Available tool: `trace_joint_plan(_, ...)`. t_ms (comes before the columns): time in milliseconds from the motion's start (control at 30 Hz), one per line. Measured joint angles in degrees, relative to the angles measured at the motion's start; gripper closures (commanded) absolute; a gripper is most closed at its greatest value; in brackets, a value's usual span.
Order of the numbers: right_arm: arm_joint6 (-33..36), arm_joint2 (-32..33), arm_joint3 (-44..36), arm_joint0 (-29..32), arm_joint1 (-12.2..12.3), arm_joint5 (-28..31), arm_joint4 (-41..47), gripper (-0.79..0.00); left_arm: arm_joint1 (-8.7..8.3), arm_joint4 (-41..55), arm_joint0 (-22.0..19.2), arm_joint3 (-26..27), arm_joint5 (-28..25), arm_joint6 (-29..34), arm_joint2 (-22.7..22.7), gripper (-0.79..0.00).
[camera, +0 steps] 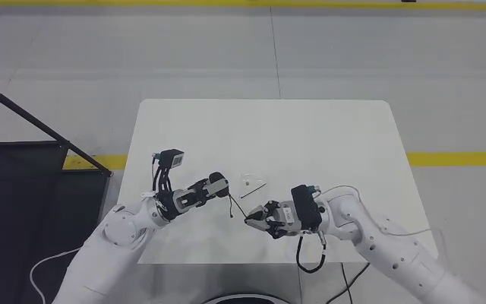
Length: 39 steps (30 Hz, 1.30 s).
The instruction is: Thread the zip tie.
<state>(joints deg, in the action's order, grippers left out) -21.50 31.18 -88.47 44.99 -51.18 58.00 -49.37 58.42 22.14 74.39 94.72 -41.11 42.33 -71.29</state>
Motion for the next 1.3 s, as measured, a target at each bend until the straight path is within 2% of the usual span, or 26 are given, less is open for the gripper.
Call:
trace_joint_plan(533,-24.7,-9.3,2.6,-6.4,3.3,0.0,-12.2,0.000,0.46,-2.2,-0.2,-0.7,0.6,-1.7,0.1,0.000)
trace_joint_plan(733,-24.8,-7.6,1.0,-5.8,3.9,0.0,-11.4,0.000,0.56,-2.3,-0.3,-1.0,0.5,-1.6,0.0,0.000)
trace_joint_plan(1300,-28.1,0.7,-4.6,1.5,5.1,-3.3,-15.8,0.000,0.80,-1.8,-0.1,-1.9,0.4,-0.7,0.0,0.000)
